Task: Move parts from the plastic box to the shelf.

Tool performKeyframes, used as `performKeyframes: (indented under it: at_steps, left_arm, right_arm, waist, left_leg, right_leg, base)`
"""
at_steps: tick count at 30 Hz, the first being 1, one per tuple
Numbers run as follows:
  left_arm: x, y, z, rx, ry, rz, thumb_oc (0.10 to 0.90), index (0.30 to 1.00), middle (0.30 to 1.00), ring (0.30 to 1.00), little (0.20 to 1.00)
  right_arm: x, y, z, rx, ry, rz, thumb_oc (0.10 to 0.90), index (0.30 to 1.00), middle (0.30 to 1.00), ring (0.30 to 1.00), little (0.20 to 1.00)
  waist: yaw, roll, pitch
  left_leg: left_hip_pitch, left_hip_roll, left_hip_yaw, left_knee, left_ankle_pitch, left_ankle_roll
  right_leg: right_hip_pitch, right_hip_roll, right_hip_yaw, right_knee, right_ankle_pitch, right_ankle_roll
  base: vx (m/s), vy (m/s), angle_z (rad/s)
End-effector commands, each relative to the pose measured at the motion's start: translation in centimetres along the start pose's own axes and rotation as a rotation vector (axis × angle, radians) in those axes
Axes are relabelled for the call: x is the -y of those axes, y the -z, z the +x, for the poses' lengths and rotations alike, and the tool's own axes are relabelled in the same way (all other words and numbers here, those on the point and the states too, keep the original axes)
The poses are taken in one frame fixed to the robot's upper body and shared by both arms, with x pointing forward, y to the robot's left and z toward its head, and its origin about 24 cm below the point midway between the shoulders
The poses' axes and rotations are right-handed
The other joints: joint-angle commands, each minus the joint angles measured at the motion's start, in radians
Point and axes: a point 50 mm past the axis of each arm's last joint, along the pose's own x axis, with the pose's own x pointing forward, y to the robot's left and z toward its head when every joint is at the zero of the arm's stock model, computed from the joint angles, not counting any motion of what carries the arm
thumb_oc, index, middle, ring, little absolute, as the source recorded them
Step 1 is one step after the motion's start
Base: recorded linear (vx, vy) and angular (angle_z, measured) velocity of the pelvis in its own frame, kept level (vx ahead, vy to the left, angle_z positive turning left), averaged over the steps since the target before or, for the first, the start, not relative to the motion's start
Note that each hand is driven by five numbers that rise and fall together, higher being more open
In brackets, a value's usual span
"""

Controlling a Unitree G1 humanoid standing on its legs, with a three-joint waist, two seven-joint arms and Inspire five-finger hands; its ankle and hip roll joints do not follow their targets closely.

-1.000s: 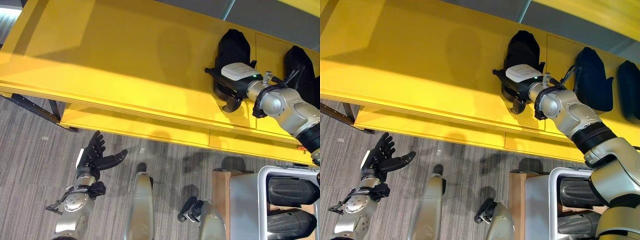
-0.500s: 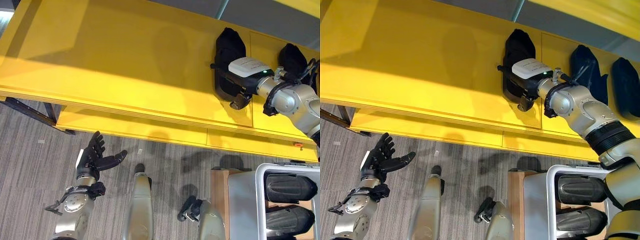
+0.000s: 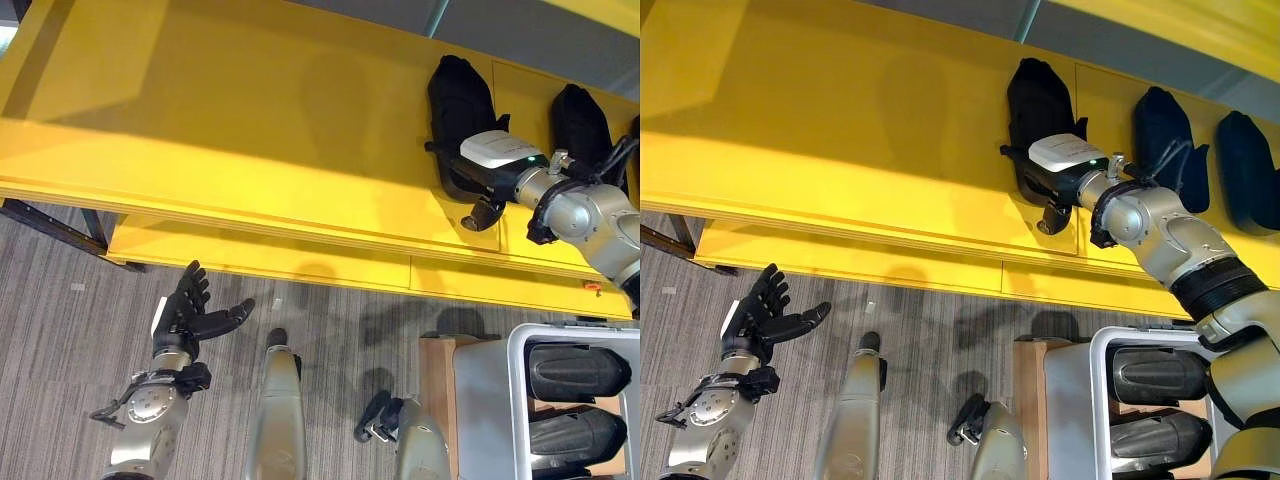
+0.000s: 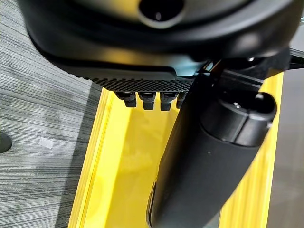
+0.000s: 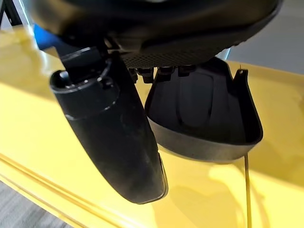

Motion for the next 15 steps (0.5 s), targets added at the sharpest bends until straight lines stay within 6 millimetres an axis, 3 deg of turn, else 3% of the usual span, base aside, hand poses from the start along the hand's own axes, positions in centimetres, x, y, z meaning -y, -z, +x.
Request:
performKeyframes:
  at_steps: [1, 15]
  left_arm:
    - [-0.7, -3.5, 0.6, 0.186, 0.001, 0.052, 0.900, 1.000, 1.000, 1.000, 1.000]
    - [-1.1, -3.6, 0.6, 0.189, -0.010, 0.059, 0.900, 1.000, 1.000, 1.000, 1.000]
  right_arm:
    - [4.6, 1.5, -1.5, -0.042, 0.206, 0.044, 0.900, 1.000, 1.000, 1.000, 1.000]
    - [6.5, 0.8, -2.1, 0.003, 0.291, 0.056, 0.900, 1.000, 1.000, 1.000, 1.000]
  waist:
    - [0.003, -0.016, -0.074]
    - [0.000, -0.022, -0.086]
  left_leg:
    - [0.067, 0.067, -0.064, 0.082, -0.157, -0.048]
    - [0.071, 0.068, -0.063, 0.087, -0.161, -0.044]
  right_leg:
    - [-0.021, -0.004, 0.057, -0.027, 0.134, 0.038]
    - [-0.008, 0.002, 0.052, -0.037, 0.138, 0.041]
  base:
    - [0.00, 0.000, 0.00]
    - [0.00, 0.000, 0.00]
